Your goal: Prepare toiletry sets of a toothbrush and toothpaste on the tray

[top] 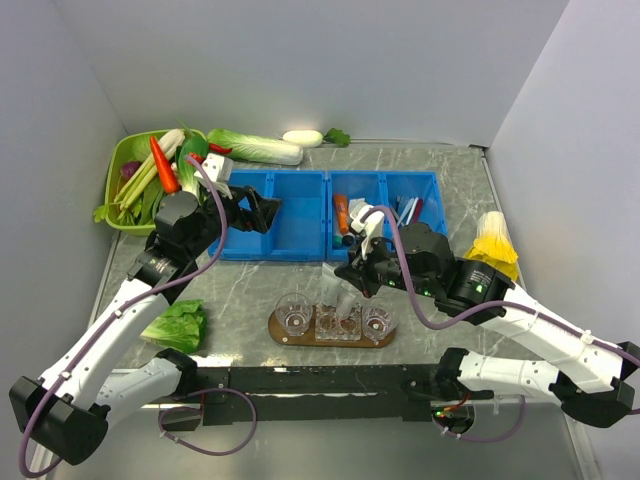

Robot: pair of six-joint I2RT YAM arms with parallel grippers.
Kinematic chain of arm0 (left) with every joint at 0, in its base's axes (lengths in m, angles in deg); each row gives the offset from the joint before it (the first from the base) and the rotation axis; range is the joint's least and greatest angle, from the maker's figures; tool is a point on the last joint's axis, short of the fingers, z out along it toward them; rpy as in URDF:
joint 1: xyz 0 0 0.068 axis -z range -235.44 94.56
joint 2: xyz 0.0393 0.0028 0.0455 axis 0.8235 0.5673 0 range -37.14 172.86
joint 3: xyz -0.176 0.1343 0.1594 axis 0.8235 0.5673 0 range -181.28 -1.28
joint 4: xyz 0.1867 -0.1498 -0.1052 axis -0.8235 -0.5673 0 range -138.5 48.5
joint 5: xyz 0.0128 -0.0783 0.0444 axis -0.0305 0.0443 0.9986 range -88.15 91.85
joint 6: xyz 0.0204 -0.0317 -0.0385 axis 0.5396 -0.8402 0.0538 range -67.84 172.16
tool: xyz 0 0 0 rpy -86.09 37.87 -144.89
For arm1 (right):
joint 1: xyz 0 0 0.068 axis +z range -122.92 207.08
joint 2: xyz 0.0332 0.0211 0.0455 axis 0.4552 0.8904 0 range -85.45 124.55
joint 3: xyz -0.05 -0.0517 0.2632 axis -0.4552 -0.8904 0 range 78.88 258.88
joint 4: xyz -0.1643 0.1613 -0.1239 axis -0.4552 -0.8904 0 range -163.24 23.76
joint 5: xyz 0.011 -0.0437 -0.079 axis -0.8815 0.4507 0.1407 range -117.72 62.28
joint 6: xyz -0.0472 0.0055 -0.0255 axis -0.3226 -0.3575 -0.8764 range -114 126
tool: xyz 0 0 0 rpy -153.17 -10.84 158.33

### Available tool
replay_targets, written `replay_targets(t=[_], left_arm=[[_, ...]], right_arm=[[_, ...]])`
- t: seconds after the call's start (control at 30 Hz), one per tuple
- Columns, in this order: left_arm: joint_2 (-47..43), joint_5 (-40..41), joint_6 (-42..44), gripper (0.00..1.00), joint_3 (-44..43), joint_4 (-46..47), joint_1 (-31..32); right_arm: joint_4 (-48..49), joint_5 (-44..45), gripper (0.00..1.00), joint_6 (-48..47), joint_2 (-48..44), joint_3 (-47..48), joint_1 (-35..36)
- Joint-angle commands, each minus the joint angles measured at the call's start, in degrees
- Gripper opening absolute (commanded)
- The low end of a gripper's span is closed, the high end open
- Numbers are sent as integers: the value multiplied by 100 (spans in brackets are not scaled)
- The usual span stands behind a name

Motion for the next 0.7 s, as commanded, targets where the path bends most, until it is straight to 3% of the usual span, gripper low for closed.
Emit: replay_targets(t=[0.0, 0.67], left_arm=[[-20, -126, 76, 97, -49, 156, -9], [-11, -178, 75, 97, -49, 165, -9]], right_arm=[[469, 105, 0, -71, -32, 25, 45], [495, 149, 0, 43, -23, -186, 54]])
